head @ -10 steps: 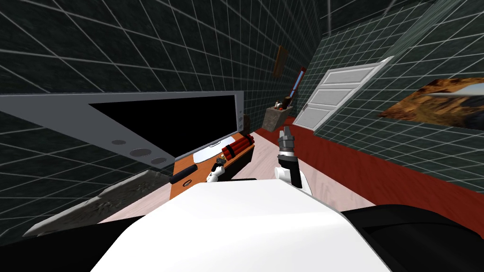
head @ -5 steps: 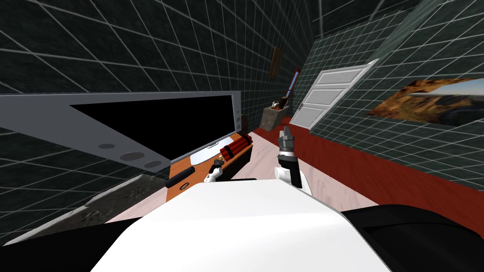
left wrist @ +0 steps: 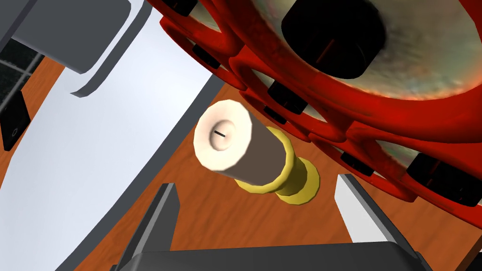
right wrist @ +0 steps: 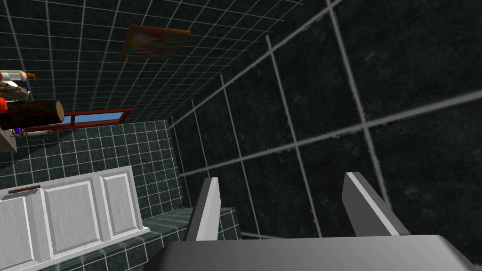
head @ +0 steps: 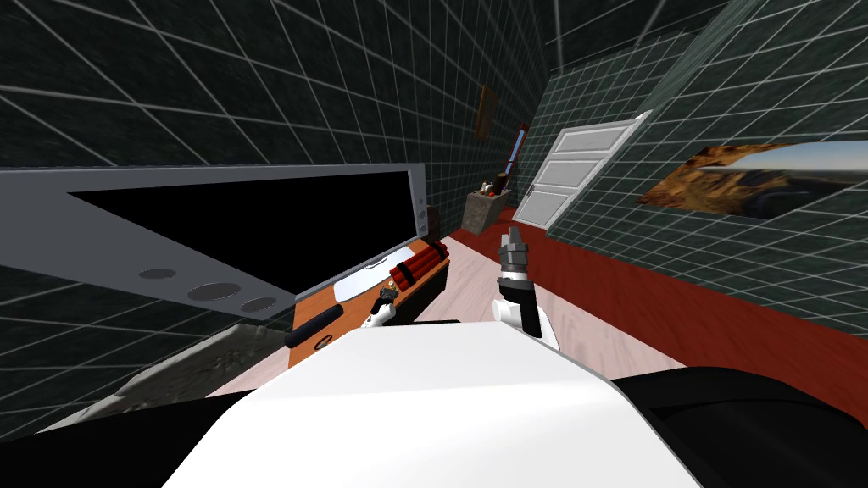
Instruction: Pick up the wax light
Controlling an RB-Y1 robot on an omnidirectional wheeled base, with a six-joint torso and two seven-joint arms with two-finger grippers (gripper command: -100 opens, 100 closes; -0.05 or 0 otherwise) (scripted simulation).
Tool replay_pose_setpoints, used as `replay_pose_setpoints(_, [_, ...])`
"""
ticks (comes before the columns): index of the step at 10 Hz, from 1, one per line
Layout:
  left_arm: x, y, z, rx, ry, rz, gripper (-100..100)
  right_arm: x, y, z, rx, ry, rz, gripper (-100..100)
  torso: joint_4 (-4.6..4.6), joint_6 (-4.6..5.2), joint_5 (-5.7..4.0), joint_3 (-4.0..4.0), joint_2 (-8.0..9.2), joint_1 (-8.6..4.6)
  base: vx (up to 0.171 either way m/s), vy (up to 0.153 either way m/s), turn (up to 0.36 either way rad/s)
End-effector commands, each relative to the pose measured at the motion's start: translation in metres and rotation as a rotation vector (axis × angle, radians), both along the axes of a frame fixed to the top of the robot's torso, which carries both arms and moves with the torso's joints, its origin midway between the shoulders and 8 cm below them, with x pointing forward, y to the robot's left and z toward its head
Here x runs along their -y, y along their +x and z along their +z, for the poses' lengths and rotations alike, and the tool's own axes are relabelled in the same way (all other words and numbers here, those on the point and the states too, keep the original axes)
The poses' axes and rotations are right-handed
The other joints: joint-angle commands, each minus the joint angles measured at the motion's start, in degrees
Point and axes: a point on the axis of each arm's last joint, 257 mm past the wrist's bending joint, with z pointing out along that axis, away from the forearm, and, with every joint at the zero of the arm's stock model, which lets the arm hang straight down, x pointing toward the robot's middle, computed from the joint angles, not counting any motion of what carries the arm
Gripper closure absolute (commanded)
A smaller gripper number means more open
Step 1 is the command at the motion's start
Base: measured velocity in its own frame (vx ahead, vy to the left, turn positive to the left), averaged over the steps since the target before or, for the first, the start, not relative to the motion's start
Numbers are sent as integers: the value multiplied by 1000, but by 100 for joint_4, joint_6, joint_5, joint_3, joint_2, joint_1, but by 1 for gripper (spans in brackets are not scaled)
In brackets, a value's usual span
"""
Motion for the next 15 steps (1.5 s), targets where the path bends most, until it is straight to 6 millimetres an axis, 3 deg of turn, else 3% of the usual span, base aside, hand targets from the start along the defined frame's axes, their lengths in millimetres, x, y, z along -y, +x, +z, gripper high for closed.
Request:
replay_pose_setpoints(1, [0, 0, 0, 0, 0, 0, 100, 0, 0, 0, 0, 0, 0, 0, 0, 0, 0, 0, 0, 0, 0, 0, 0])
replay_pose_setpoints(5, [0, 0, 0, 1, 0, 0, 100, 0, 0, 0, 0, 0, 0, 0, 0, 1, 3, 2, 3, 7, 0, 0, 0])
replay_pose_setpoints(6, [0, 0, 0, 1, 0, 0, 0, 0, 0, 0, 0, 0, 0, 0, 0, 2, 3, 2, 3, 7, 0, 0, 0])
replay_pose_setpoints(7, [13, 7, 4, 0, -1, -19, 100, 0, 0, 0, 0, 0, 0, 0, 0, 2, 3, 2, 3, 7, 17, -15, 81])
replay_pose_setpoints(11, [55, 27, 13, 0, 0, -84, 100, 0, 0, 0, 0, 0, 0, 0, 4, 9, 8, 6, 9, 13, -18, 24, 178])
replay_pose_setpoints(12, [49, 25, 12, 2, -1, -72, 100, 0, 0, 0, 0, 0, 0, 0, 4, 8, 9, 8, 12, 17, -16, 21, 41])
replay_pose_setpoints(13, [50, 25, 12, 0, 0, -76, 0, 0, 0, 0, 0, 0, 0, 0, 4, 11, 8, 6, 9, 9, 0, 0, 0])
replay_pose_setpoints(14, [25, 23, 13, -7, 39, -72, -100, 0, 0, 0, 0, 0, 0, 0, 3, 11, 6, 4, 5, 3, -19, -9, -1])
replay_pose_setpoints(15, [8, 23, 14, -11, 67, -70, -100, 0, 0, 0, 0, 0, 0, 0, 3, 9, 5, 6, 9, 0, -33, -18, 3])
